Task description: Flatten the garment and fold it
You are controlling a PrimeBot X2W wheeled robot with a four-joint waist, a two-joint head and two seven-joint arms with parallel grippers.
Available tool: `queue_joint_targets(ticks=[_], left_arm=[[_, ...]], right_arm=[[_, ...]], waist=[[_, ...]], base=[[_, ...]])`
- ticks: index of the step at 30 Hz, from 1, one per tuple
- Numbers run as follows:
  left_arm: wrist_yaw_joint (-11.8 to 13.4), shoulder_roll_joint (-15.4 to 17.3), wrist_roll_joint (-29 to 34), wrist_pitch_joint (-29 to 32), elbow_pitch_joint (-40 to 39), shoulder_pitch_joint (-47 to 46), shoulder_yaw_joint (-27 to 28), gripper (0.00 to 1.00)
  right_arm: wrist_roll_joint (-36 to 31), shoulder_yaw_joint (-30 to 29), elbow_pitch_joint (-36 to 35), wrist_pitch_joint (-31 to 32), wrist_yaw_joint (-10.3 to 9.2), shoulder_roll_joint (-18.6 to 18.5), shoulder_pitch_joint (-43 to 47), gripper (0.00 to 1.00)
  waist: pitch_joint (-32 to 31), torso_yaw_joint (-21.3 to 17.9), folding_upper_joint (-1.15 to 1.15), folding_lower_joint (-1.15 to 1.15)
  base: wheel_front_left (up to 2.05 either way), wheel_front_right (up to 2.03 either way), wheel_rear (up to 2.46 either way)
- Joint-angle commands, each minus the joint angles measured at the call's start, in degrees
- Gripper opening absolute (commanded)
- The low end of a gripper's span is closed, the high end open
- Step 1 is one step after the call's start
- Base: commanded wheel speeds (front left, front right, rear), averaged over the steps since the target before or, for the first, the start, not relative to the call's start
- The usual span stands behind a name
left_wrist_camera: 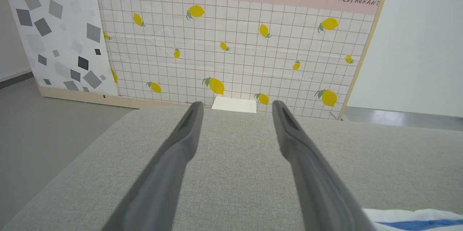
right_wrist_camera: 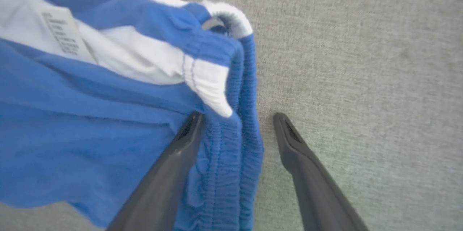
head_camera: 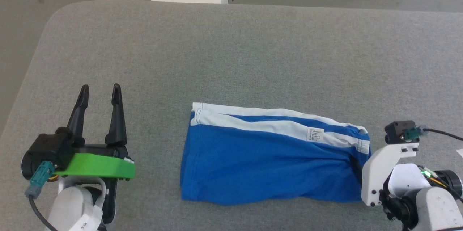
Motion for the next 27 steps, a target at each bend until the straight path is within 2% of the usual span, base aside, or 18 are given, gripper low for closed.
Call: queue_joint_targets(ticks=[1,2,3,8,12,21,27], left_arm=[[-0.65,-0.60,1.00,-0.26,0.18,-0.02,0.70,1.00],[-0.95,-0.92,1.32,-0.26,0.24,-0.09,1.06,1.00],[-1.29,-1.30,1.67,-0.26,0.33,-0.13,1.45,1.00],[-2.23,-2.29,2.92,-0.26,0.81,0.10,2.87,1.00],[-2.59,-2.55,3.74,-0.27,0.63,0.06,3.68,1.00],[-2.84,-2.61,4.74,-0.27,0.48,-0.35,4.26,1.00],[-2.86,-2.71,4.62,-0.27,0.62,0.60,4.29,1.00]], right_arm=[[-0.05,0.30,1.69,-0.04,-0.08,0.17,-0.93,0.93],[0.05,0.30,2.34,-0.16,-0.08,0.17,-1.22,0.38],[0.08,0.39,2.97,-0.45,-0.08,0.17,-1.56,0.02],[0.67,0.05,4.21,-0.68,-0.08,0.18,-2.52,0.00],[-0.35,-3.26,3.15,0.09,-0.08,-0.38,-3.01,0.00],[-4.28,-14.06,4.19,3.81,-0.08,-8.23,-4.94,0.00],[-3.71,-11.97,2.83,6.54,-0.08,-10.49,-5.41,0.00]], waist=[[0.31,0.22,0.00,0.00],[0.35,0.24,0.00,0.00],[0.35,0.25,0.00,0.00],[-0.12,-0.14,0.00,0.00],[-0.33,-0.72,0.00,0.00],[0.03,-1.73,0.00,0.00],[-1.20,-2.58,0.00,0.00]], base=[[0.00,0.00,0.00],[0.00,0.00,0.00],[0.00,0.00,0.00],[0.00,0.00,0.00],[0.00,0.00,0.00],[0.00,0.00,0.00],[0.00,0.00,0.00]])
